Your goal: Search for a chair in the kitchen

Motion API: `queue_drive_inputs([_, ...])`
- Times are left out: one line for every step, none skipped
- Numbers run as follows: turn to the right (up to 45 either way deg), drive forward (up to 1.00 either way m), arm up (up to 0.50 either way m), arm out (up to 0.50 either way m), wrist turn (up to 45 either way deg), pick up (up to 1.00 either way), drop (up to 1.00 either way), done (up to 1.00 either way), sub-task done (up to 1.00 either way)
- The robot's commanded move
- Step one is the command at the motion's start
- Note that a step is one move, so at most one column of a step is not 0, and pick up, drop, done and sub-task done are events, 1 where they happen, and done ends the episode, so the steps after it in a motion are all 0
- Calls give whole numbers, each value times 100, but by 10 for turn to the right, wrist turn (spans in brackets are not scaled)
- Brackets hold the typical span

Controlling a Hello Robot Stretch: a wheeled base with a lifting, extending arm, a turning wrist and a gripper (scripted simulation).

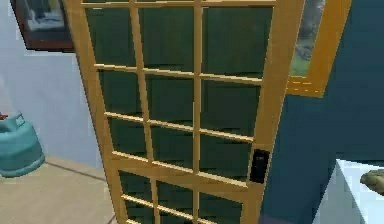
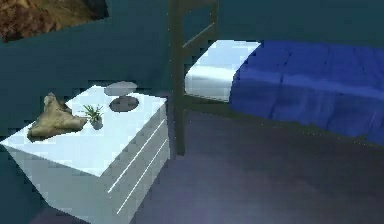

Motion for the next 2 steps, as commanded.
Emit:
queue_drive_inputs([180, 0, 0, 0, 0, 0, 0, 0, 0])
queue_drive_inputs([0, 25, 0, 0, 0, 0, 0, 0, 0])
